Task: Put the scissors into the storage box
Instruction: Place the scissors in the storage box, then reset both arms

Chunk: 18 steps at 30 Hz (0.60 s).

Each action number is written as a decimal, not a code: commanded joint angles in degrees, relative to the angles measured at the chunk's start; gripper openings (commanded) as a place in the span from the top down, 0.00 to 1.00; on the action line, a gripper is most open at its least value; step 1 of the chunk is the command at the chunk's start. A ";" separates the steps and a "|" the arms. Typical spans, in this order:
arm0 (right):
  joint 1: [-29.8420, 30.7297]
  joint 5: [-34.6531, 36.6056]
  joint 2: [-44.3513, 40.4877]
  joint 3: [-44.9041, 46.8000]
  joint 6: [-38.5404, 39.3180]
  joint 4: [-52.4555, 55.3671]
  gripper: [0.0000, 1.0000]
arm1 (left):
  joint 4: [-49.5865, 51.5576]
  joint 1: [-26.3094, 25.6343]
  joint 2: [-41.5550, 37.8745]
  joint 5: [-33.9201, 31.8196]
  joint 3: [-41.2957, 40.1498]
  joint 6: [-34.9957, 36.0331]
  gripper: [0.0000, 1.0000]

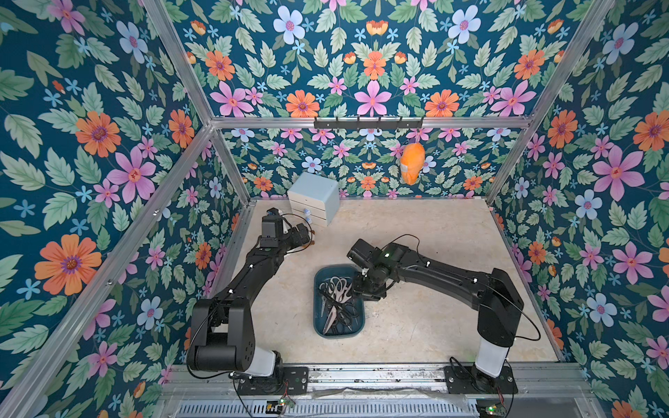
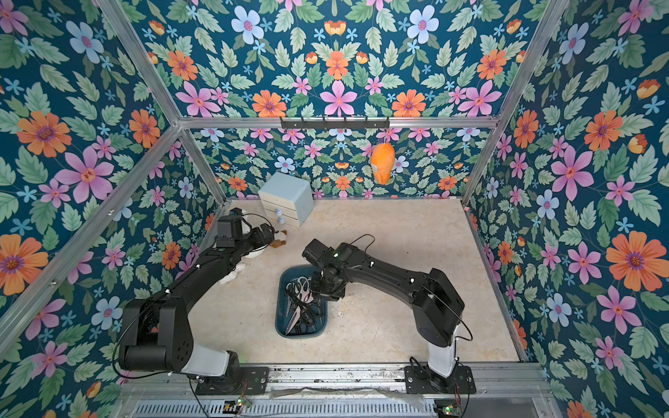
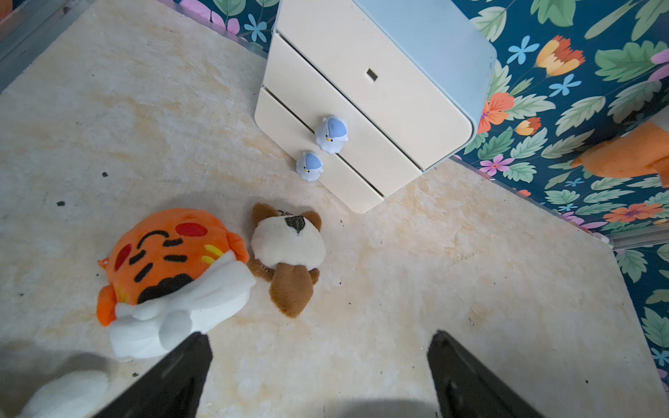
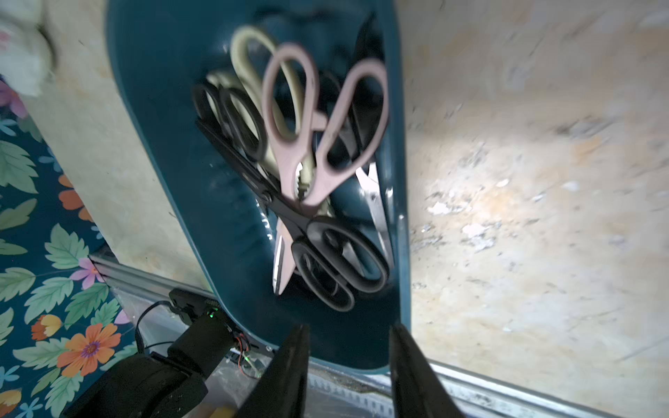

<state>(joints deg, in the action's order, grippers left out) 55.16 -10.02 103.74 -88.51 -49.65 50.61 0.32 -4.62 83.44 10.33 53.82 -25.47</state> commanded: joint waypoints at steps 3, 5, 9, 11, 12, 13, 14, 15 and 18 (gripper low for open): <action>-7.45 12.75 -8.00 3.29 12.72 3.19 0.61 | -2.08 0.03 -0.62 -3.35 -0.79 4.31 0.01; -11.42 17.65 -12.93 6.60 16.87 1.72 0.61 | -3.71 0.05 -1.29 -4.92 -2.21 6.35 0.01; -22.24 26.47 -21.66 17.79 25.93 -6.60 0.61 | -10.34 0.21 -3.75 -8.98 -7.45 11.29 0.01; -28.32 28.26 -26.28 26.23 31.48 -15.35 0.61 | -15.31 0.45 -5.18 -11.70 -11.19 13.25 0.01; -31.00 28.22 -28.88 31.05 35.42 -20.83 0.61 | -18.38 0.64 -5.81 -13.67 -13.33 14.33 0.01; -33.32 28.21 -30.99 35.25 38.71 -26.56 0.61 | -21.03 0.78 -6.32 -15.25 -15.21 15.23 0.01; -35.78 28.06 -33.18 40.20 41.50 -33.29 0.61 | -24.61 0.94 -6.83 -16.79 -17.49 16.30 0.01; -38.21 27.52 -35.36 44.98 43.54 -39.71 0.61 | -28.58 1.17 -7.28 -17.95 -19.78 17.59 0.01; -43.63 26.63 -39.80 57.27 46.42 -59.67 0.61 | -38.12 1.61 -7.64 -20.84 -25.28 20.33 0.01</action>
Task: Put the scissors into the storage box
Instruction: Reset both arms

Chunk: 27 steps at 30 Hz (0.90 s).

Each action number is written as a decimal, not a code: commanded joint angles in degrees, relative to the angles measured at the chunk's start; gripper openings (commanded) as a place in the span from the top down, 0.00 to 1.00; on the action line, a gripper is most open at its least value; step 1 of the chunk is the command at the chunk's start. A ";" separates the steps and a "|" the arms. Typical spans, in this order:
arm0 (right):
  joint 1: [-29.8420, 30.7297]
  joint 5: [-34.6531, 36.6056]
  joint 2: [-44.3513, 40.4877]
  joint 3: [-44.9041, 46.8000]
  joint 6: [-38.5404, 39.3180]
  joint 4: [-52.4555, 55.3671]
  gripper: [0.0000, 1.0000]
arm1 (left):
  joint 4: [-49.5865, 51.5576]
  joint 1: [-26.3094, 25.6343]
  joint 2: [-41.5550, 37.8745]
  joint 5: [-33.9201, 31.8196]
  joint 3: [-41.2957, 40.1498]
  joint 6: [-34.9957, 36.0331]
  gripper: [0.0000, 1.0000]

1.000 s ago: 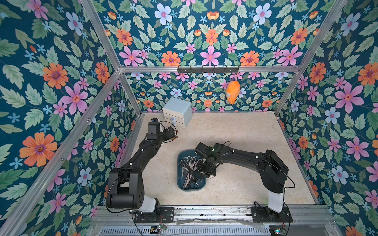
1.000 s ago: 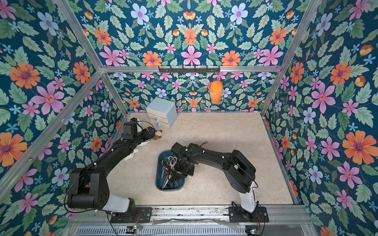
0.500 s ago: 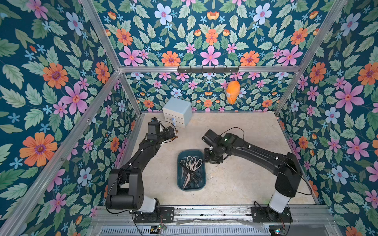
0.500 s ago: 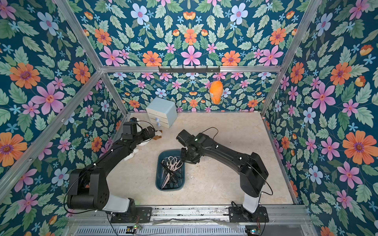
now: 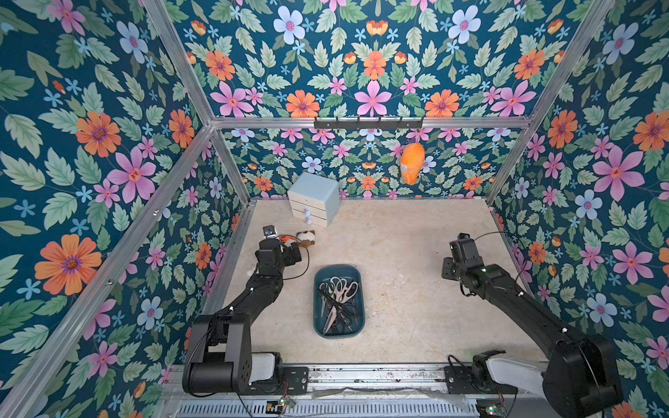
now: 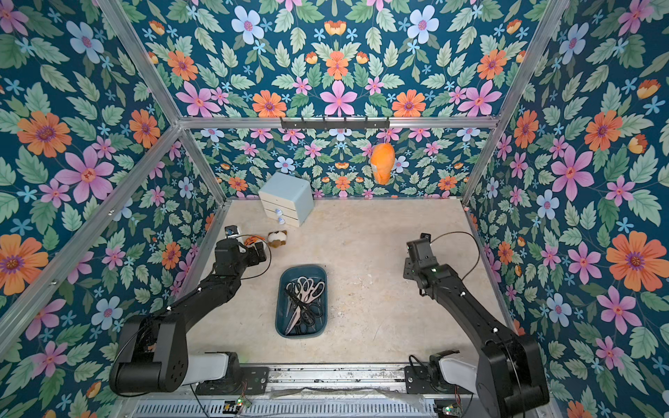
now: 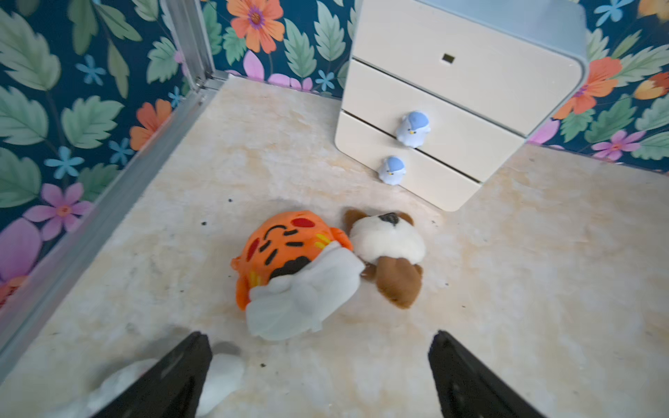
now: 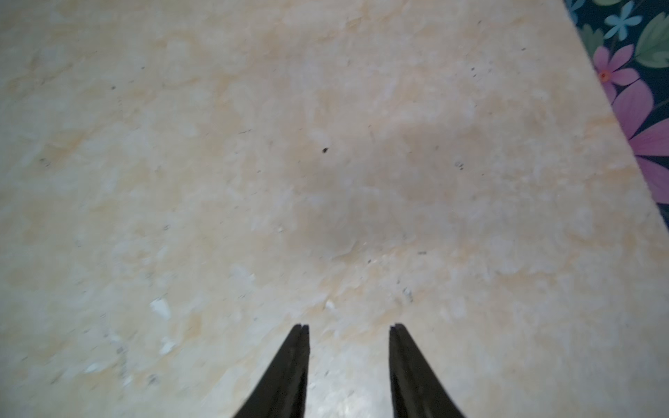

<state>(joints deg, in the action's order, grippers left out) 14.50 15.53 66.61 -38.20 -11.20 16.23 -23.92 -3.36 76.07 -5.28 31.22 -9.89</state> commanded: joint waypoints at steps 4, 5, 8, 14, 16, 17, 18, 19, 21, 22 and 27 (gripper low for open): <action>-8.00 -0.09 -2.80 16.07 6.75 -39.35 0.57 | -15.21 1.19 3.11 -5.39 -3.00 6.37 0.01; -8.91 -1.04 -1.70 17.36 6.84 -42.43 0.57 | -15.52 1.25 4.34 -5.27 -2.84 6.46 0.01; -9.35 -1.97 3.61 19.46 8.86 -51.44 0.57 | -21.17 1.42 7.01 -5.02 -4.63 8.01 0.01; -10.80 -5.35 14.10 16.42 12.33 -60.05 0.57 | -34.25 1.66 12.85 -4.96 -9.71 7.99 0.01; -12.90 -8.91 13.79 16.27 11.04 -58.26 0.57 | -36.55 1.54 13.19 -5.00 -10.98 8.23 0.01; -13.74 -11.34 13.93 17.57 10.82 -61.17 0.56 | -37.58 1.54 12.93 -4.74 -11.61 8.15 0.01; -14.52 -12.90 14.44 19.07 10.39 -64.08 0.55 | -40.59 1.58 13.65 -4.87 -12.89 8.13 0.01; -15.03 -13.41 15.30 20.29 10.11 -66.98 0.44 | -42.37 1.59 14.25 -4.47 -13.78 8.36 0.01; -15.82 -14.59 16.47 21.56 9.58 -70.50 0.01 | -45.12 1.54 15.50 -3.87 -14.54 8.83 0.01; -15.83 -14.70 15.37 20.87 9.76 -67.21 0.01 | -44.64 1.59 15.39 -3.70 -14.49 8.79 0.01; -15.82 -13.51 16.27 21.29 9.55 -69.87 0.01 | -44.60 1.51 15.29 -3.95 -14.46 8.89 0.01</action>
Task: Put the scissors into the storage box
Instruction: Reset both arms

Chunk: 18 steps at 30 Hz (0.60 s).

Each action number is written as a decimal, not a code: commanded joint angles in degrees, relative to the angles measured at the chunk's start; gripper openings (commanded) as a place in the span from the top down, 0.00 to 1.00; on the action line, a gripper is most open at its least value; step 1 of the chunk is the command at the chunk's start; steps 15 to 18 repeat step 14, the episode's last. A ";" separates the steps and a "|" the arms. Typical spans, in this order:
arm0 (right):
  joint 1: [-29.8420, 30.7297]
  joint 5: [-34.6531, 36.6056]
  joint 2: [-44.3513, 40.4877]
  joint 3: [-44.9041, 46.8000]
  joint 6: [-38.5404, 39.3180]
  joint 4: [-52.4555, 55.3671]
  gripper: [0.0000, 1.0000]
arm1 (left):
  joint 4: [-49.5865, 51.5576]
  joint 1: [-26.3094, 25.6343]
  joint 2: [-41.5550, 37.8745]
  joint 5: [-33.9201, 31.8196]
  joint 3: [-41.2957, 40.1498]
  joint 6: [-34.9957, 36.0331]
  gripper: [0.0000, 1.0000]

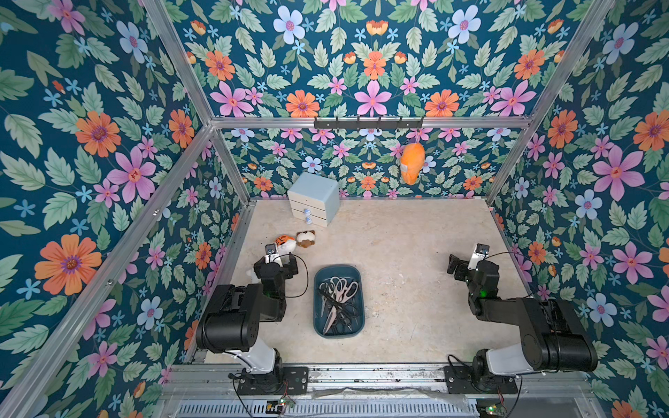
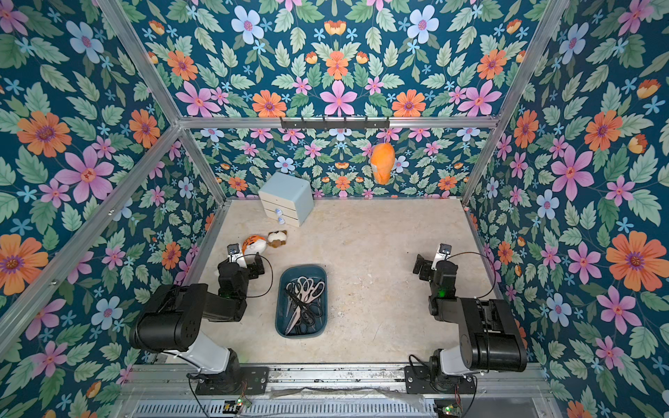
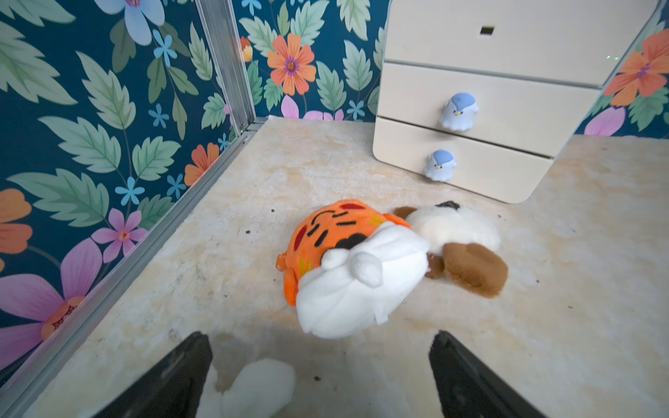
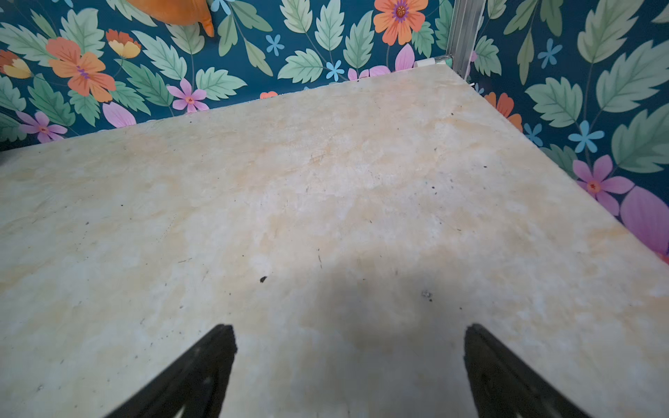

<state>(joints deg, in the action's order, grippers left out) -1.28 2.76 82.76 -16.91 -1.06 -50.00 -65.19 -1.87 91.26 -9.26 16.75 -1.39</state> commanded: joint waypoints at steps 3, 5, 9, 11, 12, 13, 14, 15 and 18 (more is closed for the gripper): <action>-0.02 -0.79 0.03 -0.10 -0.54 -3.23 0.01 | -3.18 -0.03 0.10 0.02 0.03 0.42 0.01; -0.04 -0.57 0.34 0.15 -0.52 -4.20 0.01 | -3.10 0.00 0.13 0.03 0.03 0.40 0.01; 0.03 -0.78 0.34 -0.11 -0.52 -3.70 0.01 | -3.19 0.00 0.14 0.03 0.02 0.42 0.01; 0.06 -0.74 0.30 -0.06 -0.52 -3.77 0.01 | -3.15 -0.09 0.05 0.03 0.03 0.42 0.01; 0.02 -0.74 0.30 -0.07 -0.52 -3.71 0.01 | -3.22 -0.09 0.01 -0.02 -0.09 0.34 0.01; 0.09 -0.74 0.30 0.03 -0.52 -3.82 0.01 | -3.17 -0.09 0.03 -0.02 0.03 0.33 0.01; 0.09 -0.74 0.25 0.00 -0.52 -3.88 0.01 | -3.19 -0.03 0.05 0.03 0.03 0.33 0.01; 0.09 -0.74 0.25 0.00 -0.52 -3.88 0.01 | -3.19 -0.03 0.05 0.03 0.03 0.33 0.01; 0.09 -0.74 0.25 0.00 -0.52 -3.88 0.01 | -3.19 -0.03 0.05 0.03 0.03 0.33 0.01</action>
